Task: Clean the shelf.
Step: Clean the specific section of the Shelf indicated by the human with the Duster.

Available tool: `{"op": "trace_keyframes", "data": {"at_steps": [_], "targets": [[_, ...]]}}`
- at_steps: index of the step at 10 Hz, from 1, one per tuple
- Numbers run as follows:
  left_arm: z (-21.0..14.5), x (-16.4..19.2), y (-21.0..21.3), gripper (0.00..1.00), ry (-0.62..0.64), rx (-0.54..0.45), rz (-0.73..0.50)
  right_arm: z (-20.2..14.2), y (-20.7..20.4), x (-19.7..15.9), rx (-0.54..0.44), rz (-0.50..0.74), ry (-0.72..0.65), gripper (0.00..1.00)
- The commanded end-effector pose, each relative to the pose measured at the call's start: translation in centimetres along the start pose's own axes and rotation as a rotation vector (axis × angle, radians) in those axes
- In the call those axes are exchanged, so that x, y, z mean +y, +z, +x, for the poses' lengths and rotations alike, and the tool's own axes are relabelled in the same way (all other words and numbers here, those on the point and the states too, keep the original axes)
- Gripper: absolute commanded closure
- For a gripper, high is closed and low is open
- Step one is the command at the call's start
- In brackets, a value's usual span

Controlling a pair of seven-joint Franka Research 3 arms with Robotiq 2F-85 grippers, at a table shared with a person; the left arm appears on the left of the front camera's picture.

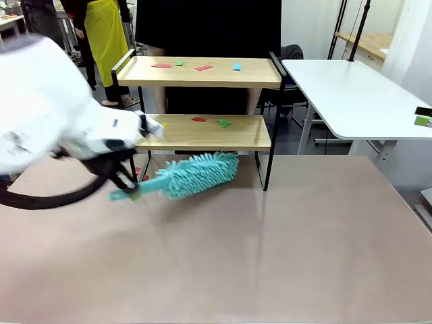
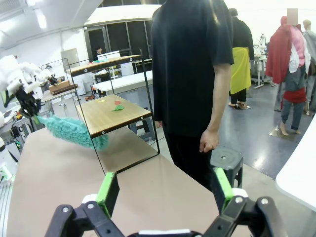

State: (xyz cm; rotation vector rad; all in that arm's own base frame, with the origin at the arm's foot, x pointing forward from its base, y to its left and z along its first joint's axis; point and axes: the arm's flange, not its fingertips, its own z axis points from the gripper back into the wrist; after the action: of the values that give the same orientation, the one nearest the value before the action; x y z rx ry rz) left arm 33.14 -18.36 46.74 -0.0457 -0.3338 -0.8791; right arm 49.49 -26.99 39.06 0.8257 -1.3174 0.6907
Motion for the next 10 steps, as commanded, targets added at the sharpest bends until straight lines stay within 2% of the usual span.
{"op": "trace_keyframes", "data": {"at_steps": [1,3,4,5,6,8,9,10], "targets": [[-2.6,1.0,3.1,0.87,-0.101,0.028,-0.005,0.3,-0.2,0.1,0.000,0.002,0.005,0.00],[-2.8,2.1,6.0,0.87,-0.240,0.141,-0.024,0.3,-0.2,0.1,0.000,0.002,0.005,0.00],[-2.5,1.7,8.4,0.87,-0.293,0.166,0.005,0.3,-0.2,0.1,0.000,0.002,0.005,0.00],[-1.3,1.6,9.6,0.87,-0.208,0.113,0.098,0.3,-0.2,0.1,0.000,0.002,0.005,0.00],[-3.6,1.6,6.5,0.87,-0.222,0.138,-0.020,0.3,-0.2,0.1,0.000,0.002,0.005,0.00],[-3.6,1.6,6.5,0.87,-0.222,0.138,-0.020,0.3,-0.2,0.1,0.000,0.002,0.005,0.00],[-2.8,1.3,7.9,0.87,-0.228,0.149,0.008,0.3,-0.2,0.1,0.000,0.002,0.005,0.00],[-3.1,1.9,10.1,0.87,-0.298,0.129,-0.048,0.3,-0.2,0.1,0.000,0.002,0.005,0.00]]}}
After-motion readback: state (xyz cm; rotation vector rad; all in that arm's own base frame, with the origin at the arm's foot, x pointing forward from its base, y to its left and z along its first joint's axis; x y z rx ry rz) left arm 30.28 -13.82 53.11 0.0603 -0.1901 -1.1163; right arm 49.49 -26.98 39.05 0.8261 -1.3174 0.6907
